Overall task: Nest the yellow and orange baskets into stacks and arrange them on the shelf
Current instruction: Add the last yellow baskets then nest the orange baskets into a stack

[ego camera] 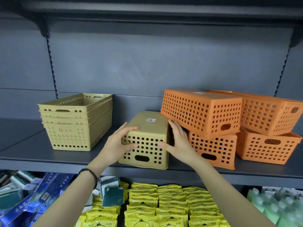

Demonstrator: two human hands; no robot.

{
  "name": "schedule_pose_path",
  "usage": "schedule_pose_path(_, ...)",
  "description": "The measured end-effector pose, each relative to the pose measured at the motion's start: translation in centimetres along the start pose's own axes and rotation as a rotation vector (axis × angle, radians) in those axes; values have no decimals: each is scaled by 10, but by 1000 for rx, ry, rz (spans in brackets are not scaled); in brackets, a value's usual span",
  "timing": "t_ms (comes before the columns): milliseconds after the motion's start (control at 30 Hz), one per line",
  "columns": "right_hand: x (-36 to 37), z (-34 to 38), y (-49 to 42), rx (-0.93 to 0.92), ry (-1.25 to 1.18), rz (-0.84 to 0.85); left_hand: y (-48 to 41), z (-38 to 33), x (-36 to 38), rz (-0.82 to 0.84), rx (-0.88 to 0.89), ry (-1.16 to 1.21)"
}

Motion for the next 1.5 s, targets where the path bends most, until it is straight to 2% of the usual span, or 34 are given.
schedule_pose_path(200, -5, 1, 0, -43, 8, -80, -1, 2, 3, -11, 8, 7)
schedule_pose_path(500, -9, -10, -25, 102, -2, -69, -2, 8, 6, -22, -5, 0)
schedule_pose_path(667, -11, 0, -30, 185, 64, -63, 0, 19, 12, -73, -62, 84)
schedule_pose_path(733, -29, 25, -20, -33, 241, -202, 2, 23, 13, -82, -85, 127)
schedule_pose_path(800, -50, 57, -8, -396, 467, -425, 2, 28, 14, -82, -95, 141)
schedule_pose_path(867, -67, 67, -6, -585, 651, -586, 1, 32, 15, -78, -99, 148)
schedule_pose_path(933, -85, 66, -14, -556, 855, -614, 0, 33, 15, -83, -104, 159)
schedule_pose_path(1000, -101, 56, -23, -444, 994, -584, 0, 32, 16, -79, -112, 191)
schedule_pose_path(1133, -106, 28, -33, -234, 1110, -452, 8, 24, 25, -43, -87, 255)
schedule_pose_path(1267, -107, 17, -38, -182, 1170, -436, 20, 13, 35, -57, 24, 102)
schedule_pose_path(1367, -106, 16, -40, -148, 1182, -436, 27, 11, 36, -82, 26, 84)
schedule_pose_path(1500, -100, 22, -30, -285, 1072, -511, 29, 13, 26, -155, 32, 32)
Point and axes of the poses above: each hand's wrist, its own y-axis away from the middle knuckle, its own x-axis out of the palm, z = x × y, the point moved 5 cm from there along -y, towards the middle knuckle, and after that the axes turned 11 degrees about -z, right-handed, at the moved point
